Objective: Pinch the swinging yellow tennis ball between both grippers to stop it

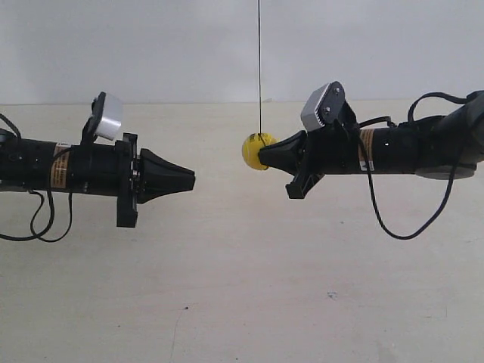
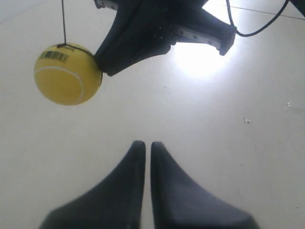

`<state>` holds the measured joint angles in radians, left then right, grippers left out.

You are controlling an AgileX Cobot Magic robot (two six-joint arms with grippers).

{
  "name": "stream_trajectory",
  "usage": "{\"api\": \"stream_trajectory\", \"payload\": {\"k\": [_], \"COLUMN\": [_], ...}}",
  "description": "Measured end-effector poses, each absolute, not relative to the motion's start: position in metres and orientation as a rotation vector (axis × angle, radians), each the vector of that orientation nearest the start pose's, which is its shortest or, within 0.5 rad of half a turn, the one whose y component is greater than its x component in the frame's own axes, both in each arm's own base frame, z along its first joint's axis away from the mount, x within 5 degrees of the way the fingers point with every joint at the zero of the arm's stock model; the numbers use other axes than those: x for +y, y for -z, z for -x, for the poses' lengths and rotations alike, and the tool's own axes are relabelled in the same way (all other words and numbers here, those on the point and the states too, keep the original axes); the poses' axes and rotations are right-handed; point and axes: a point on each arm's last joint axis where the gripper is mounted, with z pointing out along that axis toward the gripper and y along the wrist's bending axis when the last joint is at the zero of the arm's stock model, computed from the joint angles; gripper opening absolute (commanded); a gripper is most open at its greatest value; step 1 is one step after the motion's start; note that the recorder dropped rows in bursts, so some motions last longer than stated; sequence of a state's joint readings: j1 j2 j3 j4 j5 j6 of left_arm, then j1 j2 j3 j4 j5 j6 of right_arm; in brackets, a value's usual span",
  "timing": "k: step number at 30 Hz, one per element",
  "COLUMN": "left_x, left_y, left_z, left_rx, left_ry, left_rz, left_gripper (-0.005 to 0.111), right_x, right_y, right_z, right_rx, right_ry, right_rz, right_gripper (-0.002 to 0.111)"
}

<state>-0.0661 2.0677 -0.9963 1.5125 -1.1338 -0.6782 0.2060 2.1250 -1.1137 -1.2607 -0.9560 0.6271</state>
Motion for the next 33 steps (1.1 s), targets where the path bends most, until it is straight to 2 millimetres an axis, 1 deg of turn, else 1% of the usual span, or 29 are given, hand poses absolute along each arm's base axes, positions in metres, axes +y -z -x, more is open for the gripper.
{"api": "stream_trajectory", "payload": {"k": [4,10,17,21,24,28,30,33], "left_x": [-0.105,-0.104,-0.104,-0.104,-0.105,-0.106,-0.111,-0.130], "left_y": [-0.126,-0.129,-0.130,-0.130,-0.128,-0.128,-0.128,-0.133], "left_z": [-0.346,-0.351,-0.353,-0.353,-0.347,-0.346,-0.344,-0.342], "left_rx": [1.620,1.615,1.610,1.615,1.602,1.600,1.593,1.558], "left_ry": [0.904,0.880,0.869,0.872,0.906,0.923,0.935,0.968], "left_rz": [-1.203,-1.132,-1.106,-1.112,-1.180,-1.192,-1.205,-1.282], "left_gripper": [0.005,0.005,0.005,0.005,0.005,0.005,0.005,0.005], "right_x": [0.150,0.147,0.145,0.145,0.146,0.146,0.147,0.147], "right_y": [-0.127,-0.123,-0.122,-0.123,-0.122,-0.119,-0.119,-0.118], "right_z": [-0.378,-0.381,-0.384,-0.385,-0.383,-0.380,-0.379,-0.378], "right_rx": [1.634,1.677,1.689,1.692,1.704,1.729,1.734,1.743], "right_ry": [-0.744,-0.681,-0.642,-0.642,-0.659,-0.692,-0.701,-0.710], "right_rz": [1.101,1.101,1.084,1.069,1.089,1.114,1.123,1.132], "right_gripper": [0.000,0.000,0.000,0.000,0.000,0.000,0.000,0.000]}}
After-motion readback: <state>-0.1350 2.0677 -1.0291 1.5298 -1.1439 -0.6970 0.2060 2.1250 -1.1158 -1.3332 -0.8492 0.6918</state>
